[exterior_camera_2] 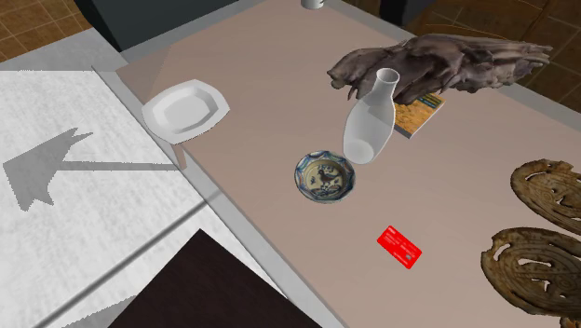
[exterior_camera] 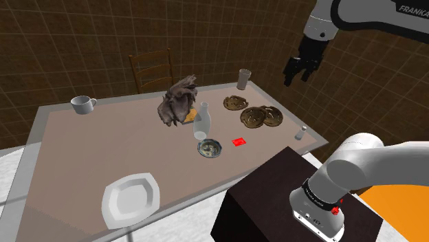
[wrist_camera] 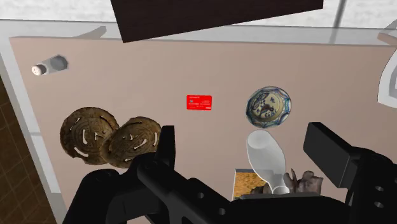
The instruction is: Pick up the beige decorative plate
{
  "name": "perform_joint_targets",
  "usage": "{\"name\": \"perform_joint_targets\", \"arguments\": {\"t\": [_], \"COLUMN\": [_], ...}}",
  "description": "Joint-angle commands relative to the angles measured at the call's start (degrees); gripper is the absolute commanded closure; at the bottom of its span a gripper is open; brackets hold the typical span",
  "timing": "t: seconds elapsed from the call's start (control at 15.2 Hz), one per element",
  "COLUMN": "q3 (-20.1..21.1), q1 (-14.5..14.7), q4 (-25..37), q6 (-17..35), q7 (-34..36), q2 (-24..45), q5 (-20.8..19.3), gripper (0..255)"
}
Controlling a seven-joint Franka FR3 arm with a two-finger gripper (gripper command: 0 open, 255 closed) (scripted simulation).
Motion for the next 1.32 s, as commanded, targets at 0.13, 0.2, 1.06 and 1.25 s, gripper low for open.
{"name": "perform_joint_targets", "arguments": {"t": [0.13,0.2,1.06,1.25], "q3": [0.98,1.47,8.35,10.04], "q1": [0.56,0.84,3.46,3.61], "q4": [-2.35,-3.43,-10.93,-10.81], "q6": [3.60,5.42,29.67,35.01], "q7": [0.63,0.95,5.99,7.73], "q2": [1.45,2.30,20.59,26.52], "q5": [0.29,0.42,0.03,-1.13], "gripper": [0,0,0,0]}}
